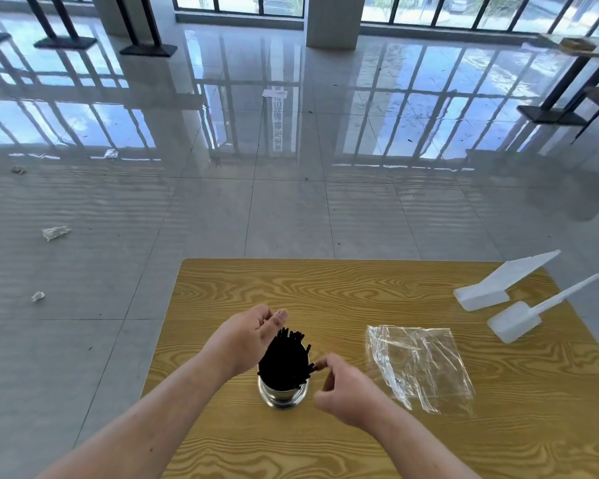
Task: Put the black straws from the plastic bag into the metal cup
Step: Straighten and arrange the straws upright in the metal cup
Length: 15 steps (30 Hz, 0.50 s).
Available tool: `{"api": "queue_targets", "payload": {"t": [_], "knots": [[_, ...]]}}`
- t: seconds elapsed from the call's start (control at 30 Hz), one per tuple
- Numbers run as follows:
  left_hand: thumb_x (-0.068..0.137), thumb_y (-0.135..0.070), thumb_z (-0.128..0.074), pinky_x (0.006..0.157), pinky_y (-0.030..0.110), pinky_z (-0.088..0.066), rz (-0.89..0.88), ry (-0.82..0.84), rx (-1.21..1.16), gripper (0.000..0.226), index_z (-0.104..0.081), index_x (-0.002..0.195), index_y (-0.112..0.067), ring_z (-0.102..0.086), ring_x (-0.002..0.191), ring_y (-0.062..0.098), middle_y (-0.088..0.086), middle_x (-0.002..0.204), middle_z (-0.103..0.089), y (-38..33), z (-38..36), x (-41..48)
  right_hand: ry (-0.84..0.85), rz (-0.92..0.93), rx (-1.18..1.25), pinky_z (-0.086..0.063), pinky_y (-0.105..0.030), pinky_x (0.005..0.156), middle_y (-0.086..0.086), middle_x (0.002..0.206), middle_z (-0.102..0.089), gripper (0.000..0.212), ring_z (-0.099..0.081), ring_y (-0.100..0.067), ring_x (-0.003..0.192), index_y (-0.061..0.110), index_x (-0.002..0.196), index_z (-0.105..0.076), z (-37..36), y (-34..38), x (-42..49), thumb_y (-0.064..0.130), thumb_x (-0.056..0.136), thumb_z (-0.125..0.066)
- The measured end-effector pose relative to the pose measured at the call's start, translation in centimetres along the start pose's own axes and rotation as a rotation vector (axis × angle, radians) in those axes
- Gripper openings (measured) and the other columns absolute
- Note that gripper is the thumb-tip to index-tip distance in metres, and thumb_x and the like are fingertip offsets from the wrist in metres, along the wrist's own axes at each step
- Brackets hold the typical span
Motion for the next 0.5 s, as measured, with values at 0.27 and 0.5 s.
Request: {"api": "queue_targets", "payload": {"t": [0.27,0.5], "knots": [[0.095,-0.065,-0.062,0.048,0.017,-0.044,-0.026,-0.017,0.078,0.023,-0.062,0.096,-0.042,-0.061,0.056,-0.002,-0.012,0.072,-0.072,0.0,0.0,0.0,-0.204,0.062,0.012,-0.048,-0.018,0.063,0.010,0.092,-0.064,0.061,-0.061,-0.006,0.078,0.037,0.133,-0.047,-3.5,0.8,-0.1,0.056,0.087,-0.082],[0.097,-0.061,-0.061,0.049,0.020,-0.043,-0.031,-0.023,0.069,0.019,-0.062,0.097,-0.042,-0.055,0.051,0.000,-0.017,0.064,-0.067,0.6,-0.1,-0.5,-0.296,0.099,0.020,-0.053,-0.024,0.066,0.008,0.087,-0.068,0.041,-0.064,-0.010,0.077,0.040,0.119,-0.051,-4.5,1.4,0.9,0.052,0.090,-0.078]]}}
Point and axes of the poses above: each hand's wrist, its own x-axis towards the middle knuckle, its own z-axis out of the back of the hand, y = z × x, the point moved 1 cm from there along x, towards the middle knuckle
